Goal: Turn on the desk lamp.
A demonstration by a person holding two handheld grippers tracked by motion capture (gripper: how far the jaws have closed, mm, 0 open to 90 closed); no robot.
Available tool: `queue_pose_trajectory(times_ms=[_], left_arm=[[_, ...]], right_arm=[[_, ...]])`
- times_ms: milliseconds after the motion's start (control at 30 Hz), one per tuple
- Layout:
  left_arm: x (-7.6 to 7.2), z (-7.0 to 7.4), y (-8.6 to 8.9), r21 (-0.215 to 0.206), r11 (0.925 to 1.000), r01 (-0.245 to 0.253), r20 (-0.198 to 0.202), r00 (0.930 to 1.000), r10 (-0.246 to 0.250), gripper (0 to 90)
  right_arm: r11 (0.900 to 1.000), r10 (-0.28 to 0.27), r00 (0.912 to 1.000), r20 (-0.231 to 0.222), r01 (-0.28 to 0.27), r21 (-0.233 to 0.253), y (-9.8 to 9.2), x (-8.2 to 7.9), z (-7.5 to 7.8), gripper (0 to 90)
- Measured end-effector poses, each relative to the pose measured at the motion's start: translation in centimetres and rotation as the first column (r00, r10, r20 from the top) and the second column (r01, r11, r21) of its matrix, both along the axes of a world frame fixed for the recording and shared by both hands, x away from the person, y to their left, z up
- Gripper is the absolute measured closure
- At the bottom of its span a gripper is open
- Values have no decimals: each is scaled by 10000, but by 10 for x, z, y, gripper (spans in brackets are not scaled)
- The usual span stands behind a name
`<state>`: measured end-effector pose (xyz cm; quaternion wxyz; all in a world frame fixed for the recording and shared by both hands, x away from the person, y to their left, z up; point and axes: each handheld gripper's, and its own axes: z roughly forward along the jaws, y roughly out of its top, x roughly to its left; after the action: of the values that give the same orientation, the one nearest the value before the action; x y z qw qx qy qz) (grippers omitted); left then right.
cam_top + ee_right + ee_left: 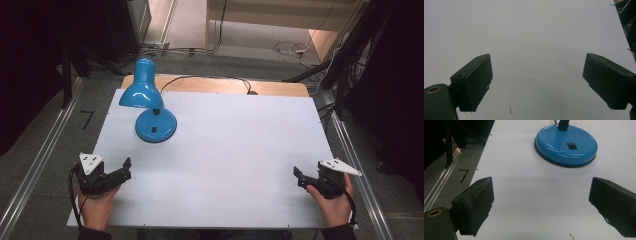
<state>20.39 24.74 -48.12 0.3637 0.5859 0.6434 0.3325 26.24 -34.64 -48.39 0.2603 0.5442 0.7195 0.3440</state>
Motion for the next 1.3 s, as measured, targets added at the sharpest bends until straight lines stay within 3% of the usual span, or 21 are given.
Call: queue_pose_trajectory(times_ms=[33, 367, 733, 1233, 1300], left_arm=[[2, 0, 1, -191, 9998, 4, -1, 10000, -4, 63], [12, 3, -3, -147, 9998, 102, 31, 9999, -101, 63], [21, 5, -12, -387, 9990, 201, -25, 9998, -203, 65], [25, 10, -6, -492, 9988, 80, 92, 9999, -76, 66], [25, 10, -5, -497, 9988, 25, 111, 9999, -20, 66]], right_arm=[[10000, -59, 9999, -129, 59, 30, -1, 0, -1, 77], [9984, -399, 9989, -227, 407, 400, -13, 0, -2, 78], [9989, -258, 9985, -483, 276, 366, -15, 2, -4, 78], [9987, -324, 9974, -638, 348, 368, -17, 4, -5, 78], [9981, -269, 9971, -705, 307, 535, -17, 4, -5, 78]])
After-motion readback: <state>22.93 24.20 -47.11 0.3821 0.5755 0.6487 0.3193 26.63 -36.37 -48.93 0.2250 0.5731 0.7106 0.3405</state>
